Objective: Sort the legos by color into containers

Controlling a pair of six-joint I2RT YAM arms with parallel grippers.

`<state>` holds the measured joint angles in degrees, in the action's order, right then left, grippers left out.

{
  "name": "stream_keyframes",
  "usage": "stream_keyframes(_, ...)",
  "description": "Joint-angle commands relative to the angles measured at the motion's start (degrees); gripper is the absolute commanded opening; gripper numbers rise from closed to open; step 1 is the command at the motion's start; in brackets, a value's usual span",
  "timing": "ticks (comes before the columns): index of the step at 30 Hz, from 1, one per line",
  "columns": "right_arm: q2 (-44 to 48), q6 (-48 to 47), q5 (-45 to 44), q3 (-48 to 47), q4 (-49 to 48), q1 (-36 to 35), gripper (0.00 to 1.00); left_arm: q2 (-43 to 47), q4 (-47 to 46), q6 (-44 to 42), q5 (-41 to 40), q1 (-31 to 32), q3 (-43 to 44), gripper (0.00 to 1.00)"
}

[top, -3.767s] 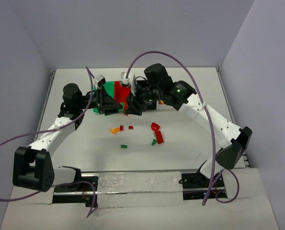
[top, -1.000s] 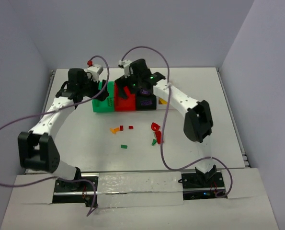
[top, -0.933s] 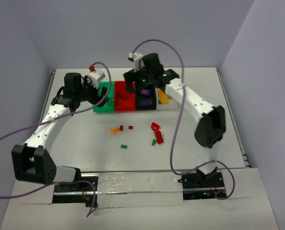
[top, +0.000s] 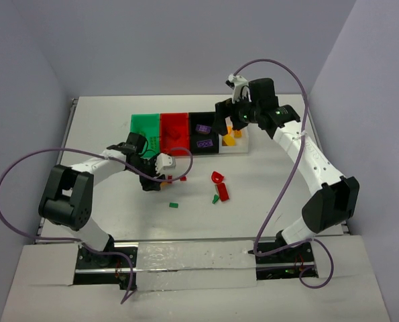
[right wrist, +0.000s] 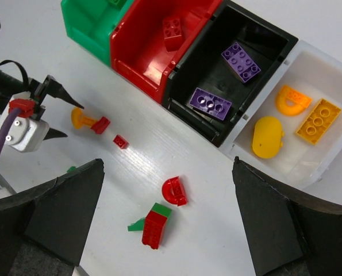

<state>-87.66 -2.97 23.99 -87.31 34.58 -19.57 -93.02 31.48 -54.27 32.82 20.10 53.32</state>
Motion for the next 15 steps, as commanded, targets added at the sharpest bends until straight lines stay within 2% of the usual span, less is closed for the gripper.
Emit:
stream_keyframes(1, 1.4, -2.5, 3.0, 0.3, 0.4, 0.1, 1.00, -0.4, 1.1, -6.0, 1.7, -0.4, 1.4, 0.67)
stream_keyframes(6, 0.9, -5.5, 7.5, 1.9, 0.8, -0.4, 1.00, 0.6, -0.6, -7.5, 1.0, -1.4, -1.0, 0.57)
stream_keyframes(11, -0.5, -8.8, 6.5, 3.2, 1.8, -3.8, 1.00, 2.5, -2.5, -10.2, 0.5, -2.0, -4.1, 0.47)
stream_keyframes(15, -2.2, -9.1, 6.3, 2.9, 1.9, -5.3, 1.00, 5.0, -3.6, -11.9, 1.2, -2.3, -6.2, 0.42)
